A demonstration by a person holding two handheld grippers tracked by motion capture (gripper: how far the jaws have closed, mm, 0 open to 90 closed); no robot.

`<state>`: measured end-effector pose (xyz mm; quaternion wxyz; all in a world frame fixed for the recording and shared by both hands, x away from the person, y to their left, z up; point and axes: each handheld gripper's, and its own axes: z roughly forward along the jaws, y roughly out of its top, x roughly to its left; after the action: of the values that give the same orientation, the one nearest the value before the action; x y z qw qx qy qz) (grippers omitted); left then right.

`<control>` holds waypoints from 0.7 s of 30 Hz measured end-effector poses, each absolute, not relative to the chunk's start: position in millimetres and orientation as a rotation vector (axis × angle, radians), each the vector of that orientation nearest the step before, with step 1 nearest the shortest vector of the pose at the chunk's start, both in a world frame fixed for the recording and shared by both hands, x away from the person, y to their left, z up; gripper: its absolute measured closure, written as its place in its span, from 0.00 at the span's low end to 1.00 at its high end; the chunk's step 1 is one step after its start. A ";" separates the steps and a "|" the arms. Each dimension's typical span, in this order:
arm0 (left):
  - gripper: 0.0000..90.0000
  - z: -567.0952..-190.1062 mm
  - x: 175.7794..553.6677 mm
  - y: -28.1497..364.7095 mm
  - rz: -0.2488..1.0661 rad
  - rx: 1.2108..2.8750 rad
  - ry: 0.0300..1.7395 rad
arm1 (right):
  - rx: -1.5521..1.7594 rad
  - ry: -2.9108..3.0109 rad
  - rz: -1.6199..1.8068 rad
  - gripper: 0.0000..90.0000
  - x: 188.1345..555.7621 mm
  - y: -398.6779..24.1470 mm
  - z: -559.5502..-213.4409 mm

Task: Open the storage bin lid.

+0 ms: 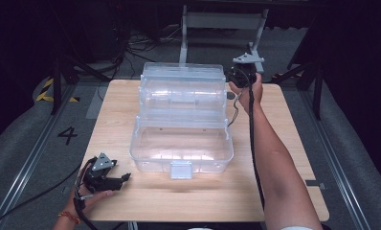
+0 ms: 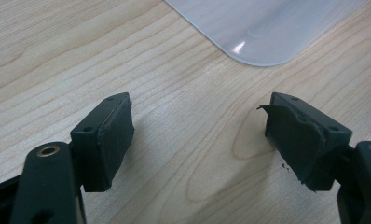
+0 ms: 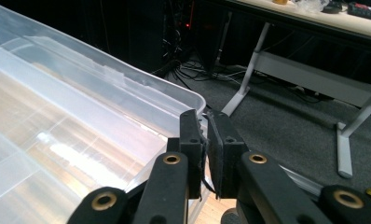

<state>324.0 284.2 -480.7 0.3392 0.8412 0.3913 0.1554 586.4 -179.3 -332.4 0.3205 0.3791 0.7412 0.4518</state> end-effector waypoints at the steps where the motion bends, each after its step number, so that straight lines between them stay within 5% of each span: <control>1: 0.27 -480.6 324.1 284.3 0.406 2.191 1.018 | 0.996 1.949 1.188 0.95 584.9 -179.2 -331.6; 21: 0.27 -481.1 324.1 284.0 0.411 2.186 1.019 | 0.868 1.960 1.207 0.95 544.1 -191.2 -314.8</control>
<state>324.1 284.0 -481.1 0.3407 0.8400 0.3916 0.1579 544.1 -191.2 -314.8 0.3343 0.3325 0.7510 0.4623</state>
